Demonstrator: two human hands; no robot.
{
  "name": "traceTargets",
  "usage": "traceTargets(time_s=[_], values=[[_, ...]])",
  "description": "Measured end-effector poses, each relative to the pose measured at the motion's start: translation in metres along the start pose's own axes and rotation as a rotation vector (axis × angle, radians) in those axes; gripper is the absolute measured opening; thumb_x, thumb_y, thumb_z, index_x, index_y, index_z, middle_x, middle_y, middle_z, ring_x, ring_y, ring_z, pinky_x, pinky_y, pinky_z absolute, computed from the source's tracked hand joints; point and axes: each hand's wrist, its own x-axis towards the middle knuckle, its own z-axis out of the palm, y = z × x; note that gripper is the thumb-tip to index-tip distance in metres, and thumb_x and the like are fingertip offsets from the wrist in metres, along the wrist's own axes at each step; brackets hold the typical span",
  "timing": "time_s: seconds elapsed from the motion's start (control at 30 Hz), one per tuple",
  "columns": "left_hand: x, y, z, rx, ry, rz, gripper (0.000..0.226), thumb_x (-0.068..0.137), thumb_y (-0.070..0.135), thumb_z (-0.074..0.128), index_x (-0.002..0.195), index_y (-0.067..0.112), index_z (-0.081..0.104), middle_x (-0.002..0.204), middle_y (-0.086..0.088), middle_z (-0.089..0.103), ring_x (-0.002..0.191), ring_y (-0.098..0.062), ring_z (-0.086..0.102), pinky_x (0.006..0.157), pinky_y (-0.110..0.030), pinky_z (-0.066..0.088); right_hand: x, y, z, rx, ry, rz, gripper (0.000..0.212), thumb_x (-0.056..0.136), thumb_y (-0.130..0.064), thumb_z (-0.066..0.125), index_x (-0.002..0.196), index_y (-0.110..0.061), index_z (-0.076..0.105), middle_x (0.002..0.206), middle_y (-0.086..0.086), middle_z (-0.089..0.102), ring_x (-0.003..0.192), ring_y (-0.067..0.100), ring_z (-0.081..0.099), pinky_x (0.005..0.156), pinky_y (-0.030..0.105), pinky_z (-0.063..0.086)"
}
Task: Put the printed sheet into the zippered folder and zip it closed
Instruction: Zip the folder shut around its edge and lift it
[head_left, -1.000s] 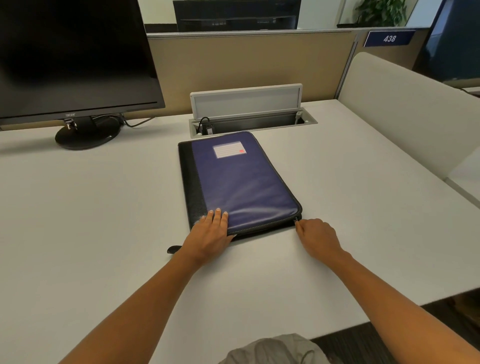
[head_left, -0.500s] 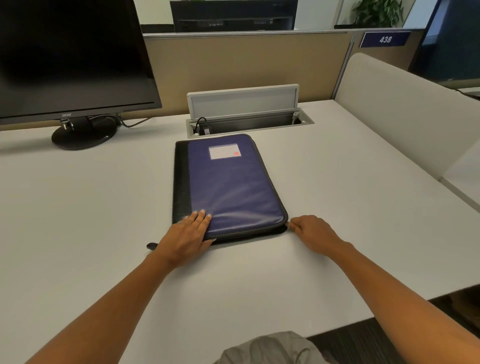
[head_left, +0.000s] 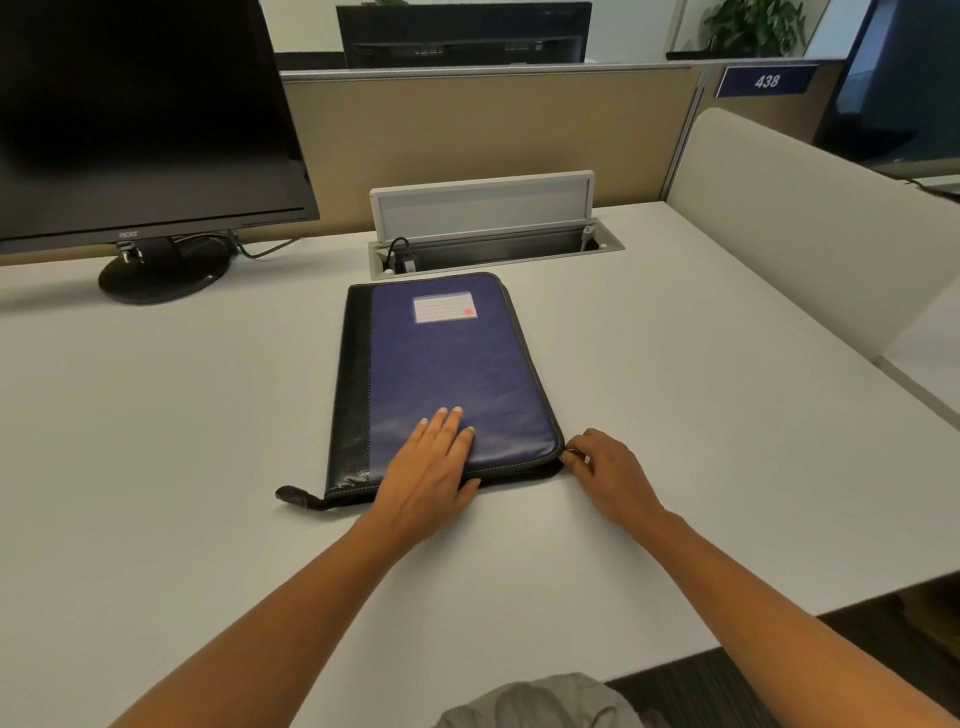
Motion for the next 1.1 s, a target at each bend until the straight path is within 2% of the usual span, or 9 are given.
traceTargets(time_s=[0.07, 0.23, 0.37, 0.47, 0.6, 0.77, 0.87, 1.0, 1.1], values=[[0.011, 0.012, -0.001, 0.000, -0.026, 0.021, 0.062, 0.096, 0.041, 0.035, 0.146, 0.008, 0.018, 0.157, -0.013, 0.010, 0.145, -0.027, 0.008, 0.118, -0.036, 0.005, -0.004, 0.000, 0.006, 0.072, 0.119, 0.035, 0.014, 0.088, -0.015, 0.057, 0.090, -0.008, 0.069, 0.076, 0.005, 0.055, 0.068, 0.019, 0.049, 0.065, 0.027, 0.036], [0.035, 0.036, -0.003, 0.020, -0.151, 0.005, 0.066, 0.097, 0.045, 0.031, 0.148, 0.008, 0.009, 0.157, -0.014, 0.004, 0.145, -0.031, 0.002, 0.118, -0.039, 0.006, -0.008, -0.005, 0.014, 0.412, 0.201, 0.227, 0.013, 0.082, -0.011, 0.065, 0.093, -0.006, 0.072, 0.071, -0.003, 0.062, 0.062, 0.019, 0.060, 0.065, 0.034, 0.057], [0.045, 0.046, 0.002, 0.028, -0.211, -0.052, 0.066, 0.098, 0.043, 0.029, 0.148, 0.006, 0.003, 0.157, -0.016, 0.004, 0.144, -0.035, 0.003, 0.117, -0.044, 0.010, -0.010, -0.005, 0.014, 0.556, 0.187, 0.273, 0.011, 0.083, -0.007, 0.063, 0.090, -0.006, 0.072, 0.073, 0.008, 0.067, 0.062, 0.017, 0.061, 0.052, 0.010, 0.052], [0.045, 0.046, 0.003, 0.052, -0.250, -0.041, 0.063, 0.100, 0.039, 0.022, 0.147, 0.003, -0.001, 0.156, -0.019, 0.002, 0.144, -0.038, 0.001, 0.117, -0.046, 0.010, -0.010, -0.003, 0.014, 0.569, 0.197, 0.264, 0.010, 0.084, -0.007, 0.062, 0.086, -0.008, 0.072, 0.068, 0.006, 0.066, 0.062, 0.016, 0.061, 0.052, 0.008, 0.051], [0.043, 0.041, 0.001, 0.088, -0.285, 0.007, 0.062, 0.100, 0.039, 0.017, 0.147, 0.002, -0.001, 0.156, -0.020, 0.003, 0.143, -0.039, 0.004, 0.116, -0.046, 0.012, -0.006, -0.002, 0.015, 0.555, 0.209, 0.257, 0.011, 0.085, -0.007, 0.061, 0.083, -0.012, 0.071, 0.064, -0.003, 0.064, 0.055, 0.002, 0.061, 0.052, 0.008, 0.050], [0.039, 0.036, 0.003, 0.125, -0.310, 0.033, 0.063, 0.100, 0.040, 0.017, 0.147, 0.002, 0.001, 0.156, -0.020, 0.005, 0.143, -0.039, 0.007, 0.116, -0.045, 0.014, 0.002, -0.004, 0.017, 0.543, 0.231, 0.271, 0.010, 0.085, -0.008, 0.061, 0.085, -0.006, 0.071, 0.068, 0.004, 0.064, 0.060, 0.013, 0.060, 0.051, 0.008, 0.050], [0.039, 0.035, 0.003, 0.134, -0.318, 0.043, 0.063, 0.100, 0.040, 0.016, 0.147, 0.001, 0.001, 0.156, -0.021, 0.006, 0.143, -0.040, 0.008, 0.116, -0.045, 0.014, 0.006, -0.005, 0.018, 0.519, 0.239, 0.273, 0.010, 0.086, -0.009, 0.061, 0.085, -0.007, 0.071, 0.066, 0.003, 0.063, 0.060, 0.015, 0.058, 0.049, 0.011, 0.051], [0.040, 0.035, 0.003, 0.159, -0.343, 0.055, 0.062, 0.100, 0.039, 0.015, 0.146, 0.000, 0.001, 0.155, -0.023, 0.006, 0.142, -0.042, 0.010, 0.116, -0.047, 0.014, 0.012, -0.004, 0.017, 0.487, 0.251, 0.285, 0.010, 0.084, -0.011, 0.062, 0.081, -0.008, 0.071, 0.058, -0.006, 0.058, 0.061, 0.018, 0.058, 0.061, 0.037, 0.057], [0.040, 0.036, 0.002, 0.170, -0.355, 0.054, 0.062, 0.101, 0.038, 0.015, 0.146, -0.002, 0.000, 0.154, -0.024, 0.006, 0.141, -0.043, 0.010, 0.116, -0.047, 0.014, 0.016, -0.006, 0.018, 0.472, 0.257, 0.303, 0.009, 0.083, -0.012, 0.064, 0.081, -0.008, 0.071, 0.058, -0.008, 0.058, 0.064, 0.018, 0.058, 0.069, 0.042, 0.057]])
